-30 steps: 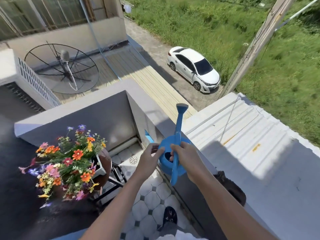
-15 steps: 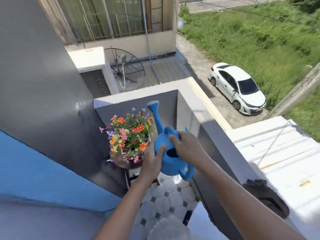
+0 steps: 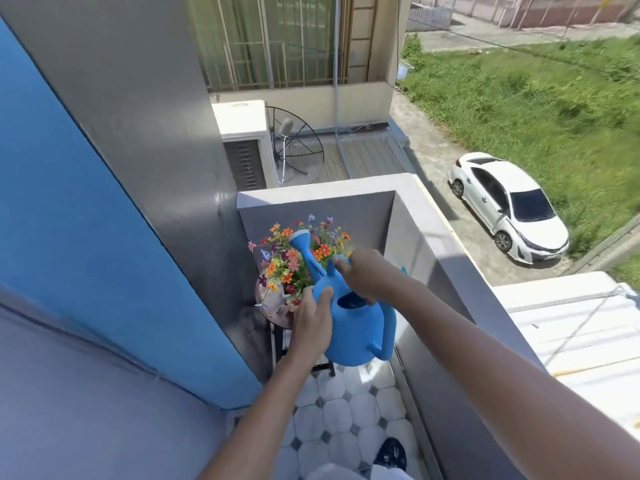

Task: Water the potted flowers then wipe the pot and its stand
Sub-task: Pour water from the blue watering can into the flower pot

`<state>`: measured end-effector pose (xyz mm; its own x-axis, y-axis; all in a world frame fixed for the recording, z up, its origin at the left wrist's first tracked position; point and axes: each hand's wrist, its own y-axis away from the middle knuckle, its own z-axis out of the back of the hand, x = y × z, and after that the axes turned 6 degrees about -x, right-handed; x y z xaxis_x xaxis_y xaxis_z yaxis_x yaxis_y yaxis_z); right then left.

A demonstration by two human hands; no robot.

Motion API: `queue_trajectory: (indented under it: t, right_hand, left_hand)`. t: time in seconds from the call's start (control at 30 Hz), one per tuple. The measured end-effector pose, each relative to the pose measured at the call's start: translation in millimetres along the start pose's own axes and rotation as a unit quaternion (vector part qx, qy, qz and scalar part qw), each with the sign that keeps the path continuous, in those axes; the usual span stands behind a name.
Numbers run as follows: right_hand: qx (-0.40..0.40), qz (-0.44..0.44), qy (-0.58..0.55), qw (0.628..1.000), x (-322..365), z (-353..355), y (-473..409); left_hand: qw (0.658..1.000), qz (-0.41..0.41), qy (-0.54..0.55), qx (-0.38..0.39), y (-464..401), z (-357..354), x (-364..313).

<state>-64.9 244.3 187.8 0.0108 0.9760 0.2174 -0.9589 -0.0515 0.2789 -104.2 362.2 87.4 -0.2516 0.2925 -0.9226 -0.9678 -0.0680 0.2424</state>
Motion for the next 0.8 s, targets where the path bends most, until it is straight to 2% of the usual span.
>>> queue_trajectory:
  t: [0.13, 0.27, 0.3, 0.4, 0.43, 0.7, 0.8]
  right_hand:
    - [0.044, 0.056, 0.18, 0.981, 18.2, 18.3, -4.6]
    - [0.053, 0.063, 0.24, 0.967, 20.1, 22.2, -12.3]
    - [0.055, 0.041, 0.206, 0.976, 19.3, 22.2, -15.4]
    - [0.043, 0.049, 0.199, 0.978, 17.8, 24.0, -20.0]
    - [0.056, 0.024, 0.186, 0.981, 18.2, 23.8, -21.3]
    - [0.067, -0.041, 0.015, 0.997, 6.0, 34.3, -28.0]
    - [0.036, -0.055, -0.04, 0.997, -2.8, 43.6, -27.1]
  left_hand:
    - [1.0, 0.007, -0.01, -0.008, 3.1, 4.1, -3.5]
    - [0.999, 0.003, -0.04, -0.015, 5.5, 8.5, -12.4]
    - [0.999, 0.0, -0.046, -0.019, 5.3, 9.5, -15.1]
    - [0.997, -0.003, -0.069, -0.024, 2.7, 11.8, -20.9]
    - [0.997, -0.002, -0.07, -0.022, 0.4, 12.7, -22.1]
    - [0.997, -0.005, -0.083, 0.008, -10.2, 3.6, -29.7]
    - [0.996, -0.006, -0.089, 0.017, -13.1, -6.6, -37.5]
